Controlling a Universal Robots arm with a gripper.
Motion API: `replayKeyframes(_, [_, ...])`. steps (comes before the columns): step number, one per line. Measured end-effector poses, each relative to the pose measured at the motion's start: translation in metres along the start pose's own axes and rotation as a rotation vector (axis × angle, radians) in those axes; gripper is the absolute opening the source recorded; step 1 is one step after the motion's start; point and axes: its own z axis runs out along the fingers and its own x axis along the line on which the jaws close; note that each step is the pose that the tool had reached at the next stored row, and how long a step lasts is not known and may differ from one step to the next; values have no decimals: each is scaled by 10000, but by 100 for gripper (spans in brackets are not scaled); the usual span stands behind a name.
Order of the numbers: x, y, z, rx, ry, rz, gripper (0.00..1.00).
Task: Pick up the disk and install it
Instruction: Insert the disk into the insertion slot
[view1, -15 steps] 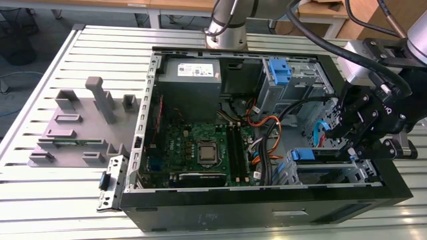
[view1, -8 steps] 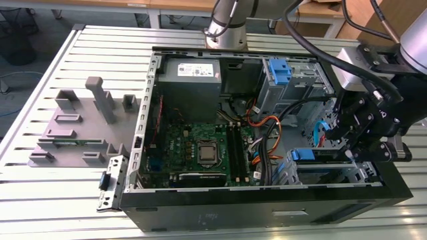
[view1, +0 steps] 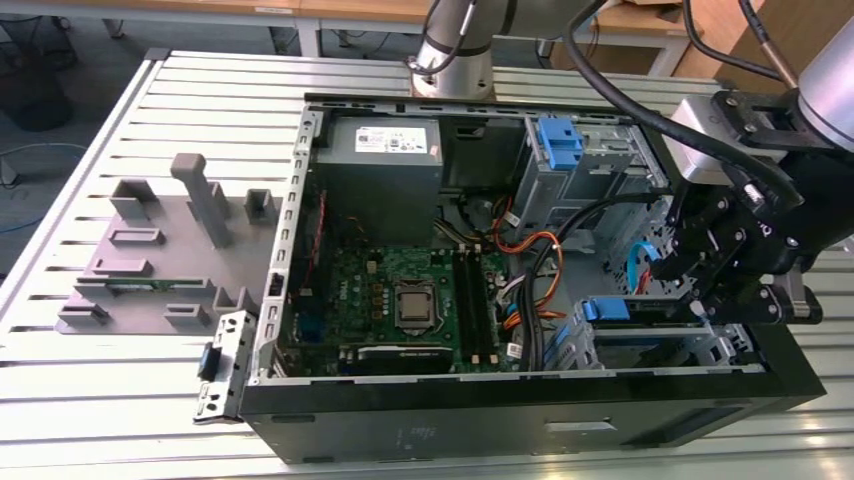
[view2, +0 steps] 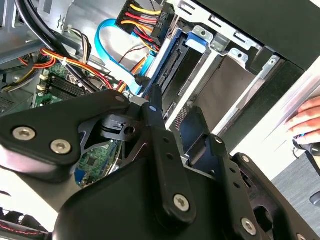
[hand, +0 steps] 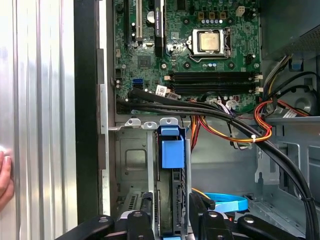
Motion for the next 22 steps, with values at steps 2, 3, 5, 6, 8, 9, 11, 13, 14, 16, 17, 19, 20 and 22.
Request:
replayKeyframes(2, [0, 0, -13, 0, -1, 0, 42])
replayKeyframes(3, [-1, 0, -25, 0, 0, 0, 42])
replayKeyframes(5, [-2, 1, -53, 0, 1, 0, 42])
replayKeyframes(6, [-2, 1, -67, 0, 2, 0, 42])
replayKeyframes(8, [-3, 2, -96, 0, 1, 0, 42])
replayKeyframes(9, [-3, 2, -106, 0, 0, 0, 42])
replayKeyframes(11, [-3, 2, -115, 0, -2, 0, 42])
replayKeyframes(13, [-8, 2, -116, 0, -2, 0, 42])
replayKeyframes(14, [-10, 2, -116, -1, -17, 0, 42])
replayKeyframes(16, [-23, 3, -114, -2, -42, -1, 42])
replayKeyframes(17, [-34, 3, -113, -2, -45, -1, 42])
replayKeyframes(19, [-52, 4, -113, -2, -46, -1, 42])
replayKeyframes(20, [-62, 5, -112, -2, -47, -1, 42])
replayKeyframes(22, [-85, 5, -112, -2, -47, -1, 42])
